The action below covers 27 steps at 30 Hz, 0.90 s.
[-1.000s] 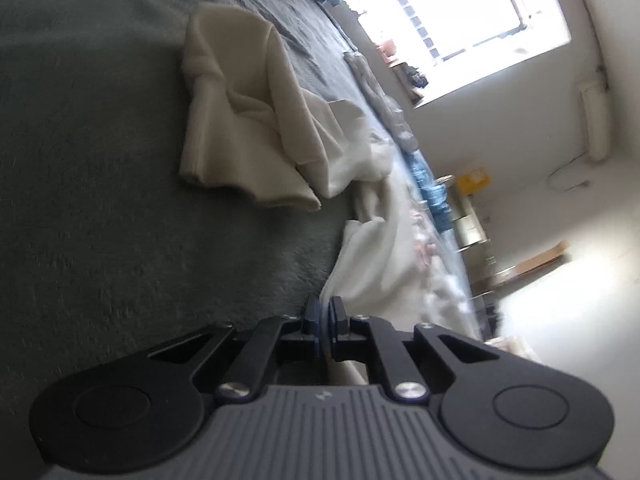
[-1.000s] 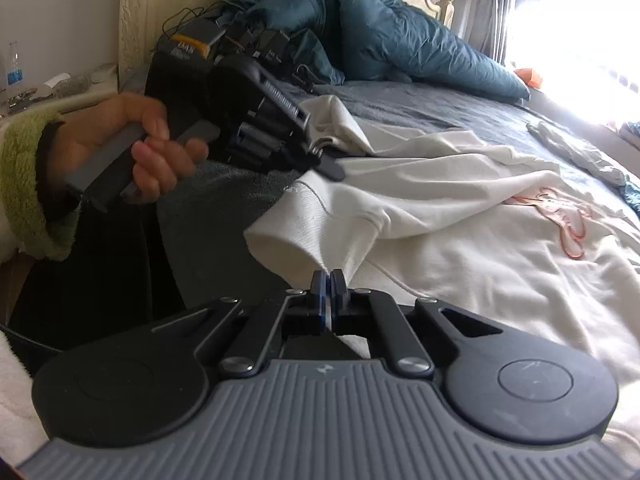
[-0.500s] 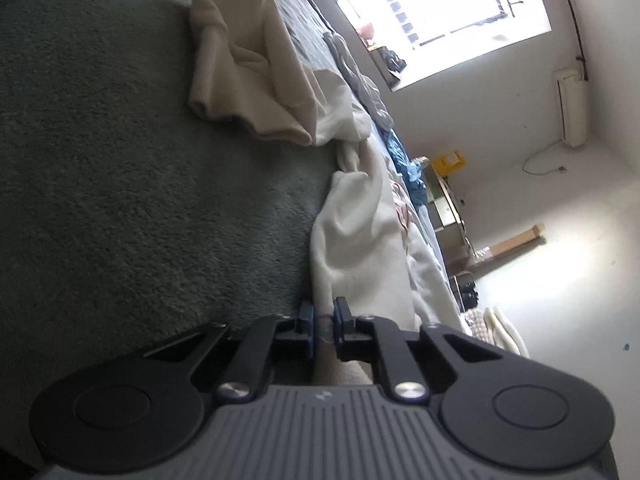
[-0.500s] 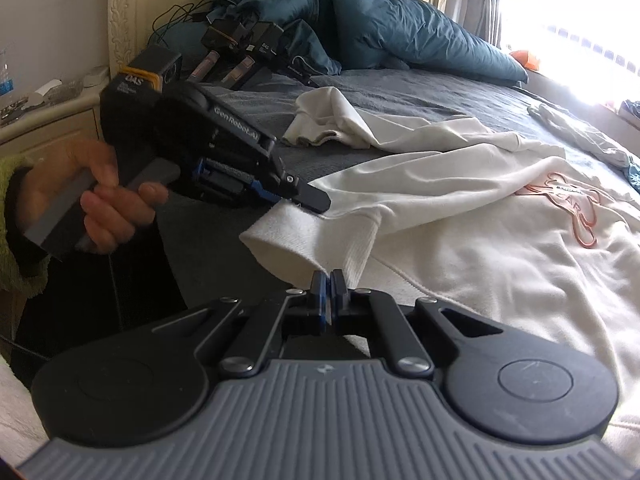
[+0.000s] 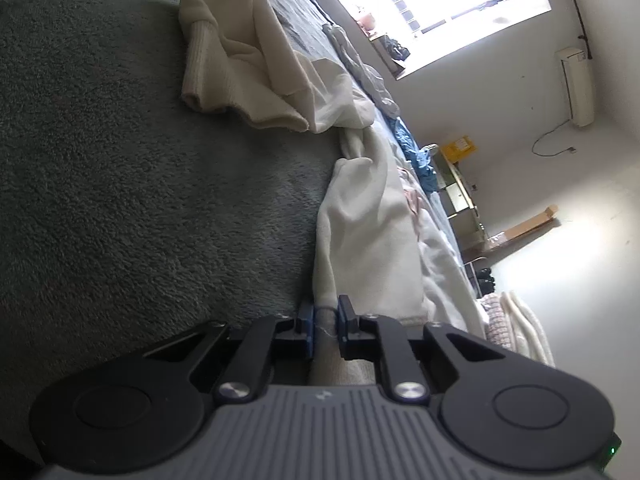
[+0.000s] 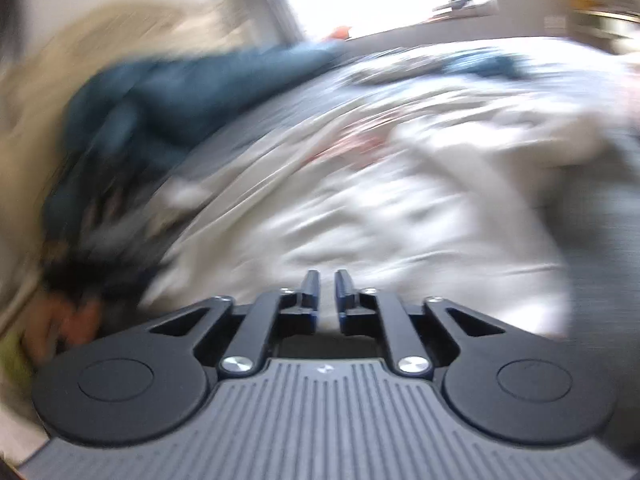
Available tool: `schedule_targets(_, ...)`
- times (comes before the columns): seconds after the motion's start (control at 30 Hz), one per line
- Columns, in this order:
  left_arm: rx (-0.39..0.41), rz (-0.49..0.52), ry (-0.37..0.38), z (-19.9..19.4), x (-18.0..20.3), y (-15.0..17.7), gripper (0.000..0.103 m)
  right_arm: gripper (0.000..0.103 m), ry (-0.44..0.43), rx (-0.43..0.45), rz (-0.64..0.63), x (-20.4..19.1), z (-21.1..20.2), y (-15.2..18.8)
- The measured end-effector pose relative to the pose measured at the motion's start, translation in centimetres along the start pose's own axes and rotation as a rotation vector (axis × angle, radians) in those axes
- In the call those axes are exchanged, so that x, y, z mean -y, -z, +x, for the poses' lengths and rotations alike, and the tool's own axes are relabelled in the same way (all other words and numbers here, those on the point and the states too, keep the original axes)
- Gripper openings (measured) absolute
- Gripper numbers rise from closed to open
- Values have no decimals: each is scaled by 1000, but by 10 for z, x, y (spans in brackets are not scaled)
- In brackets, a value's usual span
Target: Fold clothes
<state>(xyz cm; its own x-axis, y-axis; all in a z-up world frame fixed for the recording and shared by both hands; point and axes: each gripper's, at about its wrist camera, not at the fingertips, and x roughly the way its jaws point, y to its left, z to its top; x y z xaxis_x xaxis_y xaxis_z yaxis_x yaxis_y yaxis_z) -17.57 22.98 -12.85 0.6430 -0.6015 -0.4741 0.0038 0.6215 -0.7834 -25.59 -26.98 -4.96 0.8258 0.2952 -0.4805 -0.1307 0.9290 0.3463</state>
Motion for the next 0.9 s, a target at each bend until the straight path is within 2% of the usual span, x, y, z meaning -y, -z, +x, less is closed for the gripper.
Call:
schedule_targets(0.07, -1, -3, -10, 1, 1, 0, 13, 44, 67, 37, 135, 40, -9, -7)
schedule_targets(0.23, -17, 0, -40, 0, 4, -4, 13, 45, 38, 13, 458, 118, 9, 2)
schedule_targets(0.37, -21, 0, -63, 9, 13, -6, 13, 44, 4, -45, 528, 136, 37, 13)
schedule_targets(0.5, -21, -7, -80, 12, 13, -6, 14, 44, 10, -40, 376, 113, 36, 12)
schedule_targets(0.73, -27, -30, -98, 15, 14, -8, 14, 45, 9, -82, 92, 61, 32, 22)
schedule_targets(0.83, -32, -38, -111, 15, 14, -9, 14, 45, 65, -64, -58, 40, 30, 30)
schedule_targets(0.9, -35, -46, -119, 16, 14, -10, 14, 45, 74, -45, -100, 37, 26, 32)
